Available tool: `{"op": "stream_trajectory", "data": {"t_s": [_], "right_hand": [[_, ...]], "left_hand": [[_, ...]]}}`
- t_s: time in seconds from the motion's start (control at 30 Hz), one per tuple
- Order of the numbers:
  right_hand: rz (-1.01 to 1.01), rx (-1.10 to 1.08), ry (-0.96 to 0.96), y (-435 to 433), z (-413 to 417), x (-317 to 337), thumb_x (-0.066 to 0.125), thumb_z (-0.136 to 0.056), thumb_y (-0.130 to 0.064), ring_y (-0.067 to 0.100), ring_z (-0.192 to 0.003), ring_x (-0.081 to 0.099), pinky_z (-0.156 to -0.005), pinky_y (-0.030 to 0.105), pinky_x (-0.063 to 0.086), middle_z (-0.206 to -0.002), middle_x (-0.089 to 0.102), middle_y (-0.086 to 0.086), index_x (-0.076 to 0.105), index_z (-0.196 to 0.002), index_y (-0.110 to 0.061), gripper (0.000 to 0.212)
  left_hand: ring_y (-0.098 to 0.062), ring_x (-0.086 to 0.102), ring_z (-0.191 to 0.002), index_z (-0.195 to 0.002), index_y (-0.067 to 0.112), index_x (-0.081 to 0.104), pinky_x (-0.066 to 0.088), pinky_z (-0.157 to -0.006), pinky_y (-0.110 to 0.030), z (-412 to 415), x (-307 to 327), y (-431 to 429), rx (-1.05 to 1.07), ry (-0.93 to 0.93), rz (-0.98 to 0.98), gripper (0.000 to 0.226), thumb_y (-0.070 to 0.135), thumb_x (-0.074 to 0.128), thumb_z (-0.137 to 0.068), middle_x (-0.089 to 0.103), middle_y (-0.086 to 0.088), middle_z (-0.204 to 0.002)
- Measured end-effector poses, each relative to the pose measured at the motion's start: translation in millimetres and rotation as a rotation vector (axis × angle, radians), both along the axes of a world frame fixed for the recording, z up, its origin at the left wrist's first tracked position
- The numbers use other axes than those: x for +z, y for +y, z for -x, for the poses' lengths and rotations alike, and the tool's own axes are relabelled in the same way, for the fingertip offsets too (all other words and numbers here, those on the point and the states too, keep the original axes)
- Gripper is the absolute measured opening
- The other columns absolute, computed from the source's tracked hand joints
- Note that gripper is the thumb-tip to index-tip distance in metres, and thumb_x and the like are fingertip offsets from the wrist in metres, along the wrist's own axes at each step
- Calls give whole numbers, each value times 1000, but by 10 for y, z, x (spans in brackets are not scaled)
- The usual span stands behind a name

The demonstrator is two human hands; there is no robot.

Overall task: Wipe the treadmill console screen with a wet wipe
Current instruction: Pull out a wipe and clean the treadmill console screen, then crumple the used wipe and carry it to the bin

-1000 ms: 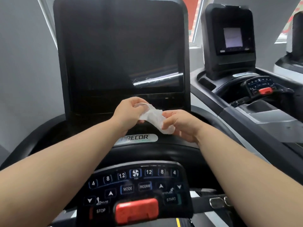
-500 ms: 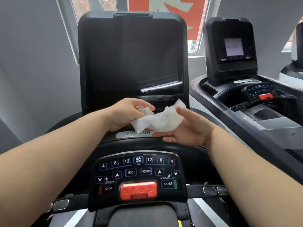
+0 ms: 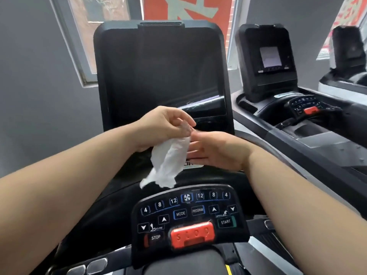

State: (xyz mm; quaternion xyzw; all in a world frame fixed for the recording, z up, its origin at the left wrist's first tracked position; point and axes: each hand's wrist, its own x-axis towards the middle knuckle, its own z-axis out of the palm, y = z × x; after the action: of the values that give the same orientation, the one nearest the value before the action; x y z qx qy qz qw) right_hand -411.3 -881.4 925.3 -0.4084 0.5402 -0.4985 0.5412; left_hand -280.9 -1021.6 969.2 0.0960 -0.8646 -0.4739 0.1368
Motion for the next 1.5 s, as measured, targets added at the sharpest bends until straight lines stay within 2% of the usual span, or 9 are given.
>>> {"op": "stream_trajectory", "data": {"t_s": [0.2, 0.3, 0.37, 0.57, 0.7, 0.83, 1.07, 1.3, 1.5], "right_hand": [[11, -362, 97, 269, 7, -55, 56, -90, -2, 21, -82, 64, -82, 36, 54, -87, 69, 9, 70, -88, -9, 16], [8, -580, 52, 673, 101, -91, 46, -90, -2, 18, -76, 63, -70, 31, 56, -89, 66, 8, 65, -97, -6, 22], [8, -746, 16, 1036, 185, -105, 43, -90, -5, 23, -81, 61, -71, 34, 56, -96, 63, 12, 63, -108, -3, 27], [-7, -1227, -3, 2648, 265, -17, 36, -93, -2, 18, -61, 60, -53, 29, 53, -77, 64, 6, 64, -94, -11, 30], [-48, -1487, -32, 3947, 75, -21, 38, -94, -1, 12, -52, 61, -43, 22, 48, -79, 64, 4, 59, -113, -12, 30], [-79, -1794, -71, 5372, -377, -133, 43, -93, -2, 17, -58, 59, -42, 25, 49, -91, 61, 8, 55, -113, -16, 27], [-172, -2220, -82, 7181, -1506, -568, 46, -94, -9, 23, -82, 57, -66, 34, 47, -109, 64, 10, 55, -92, -29, 22], [-136, -2492, -169, 7835, -2400, -1053, 50, -91, -9, 27, -74, 64, -65, 44, 54, -94, 70, 11, 55, -91, -34, 26], [-120, -2638, -245, 8164, -2976, -1363, 49, -86, -4, 26, -71, 58, -61, 38, 43, -87, 66, 13, 53, -98, -32, 30]], "left_hand": [[-14, 68, -79, -95, 22, 72, 54, -71, -30, 395, -95, 0, 88, -1, -80, 21, 17, 76, -75, 74, 4, -85], [-23, 67, -96, -114, 13, 64, 54, -85, -38, 689, -314, 233, -95, -297, -400, 58, 55, 71, -75, 71, -7, -105], [-20, 65, -83, -112, 11, 60, 52, -69, -29, 870, -403, 575, -264, -544, -505, 79, 76, 59, -66, 69, -7, -94], [-12, 63, -64, -124, 13, 56, 36, -49, -21, 1371, -431, 2085, -344, -447, -469, 41, 12, 66, -84, 67, -3, -76], [-10, 58, -52, -125, 20, 52, 29, -44, -20, 1552, -449, 3435, -430, -417, -472, 34, 17, 56, -91, 64, 0, -63], [-9, 44, -57, -110, 30, 54, 29, -55, -24, 1360, -530, 4990, -802, -637, -395, 48, 67, 53, -80, 61, 3, -68], [-6, 59, -49, -85, 17, 63, 46, -54, -20, 730, -974, 7115, -1056, -711, -330, 13, 6, 57, -84, 64, 4, -68], [-22, 66, -80, -115, 16, 67, 56, -73, -32, 100, -1377, 8227, -1482, -840, -318, 42, 48, 58, -88, 71, -9, -97], [-30, 60, -116, -134, 23, 53, 43, -100, -45, -359, -1720, 8842, -1406, -1129, -544, 74, 74, 30, -85, 63, -7, -127]]}}
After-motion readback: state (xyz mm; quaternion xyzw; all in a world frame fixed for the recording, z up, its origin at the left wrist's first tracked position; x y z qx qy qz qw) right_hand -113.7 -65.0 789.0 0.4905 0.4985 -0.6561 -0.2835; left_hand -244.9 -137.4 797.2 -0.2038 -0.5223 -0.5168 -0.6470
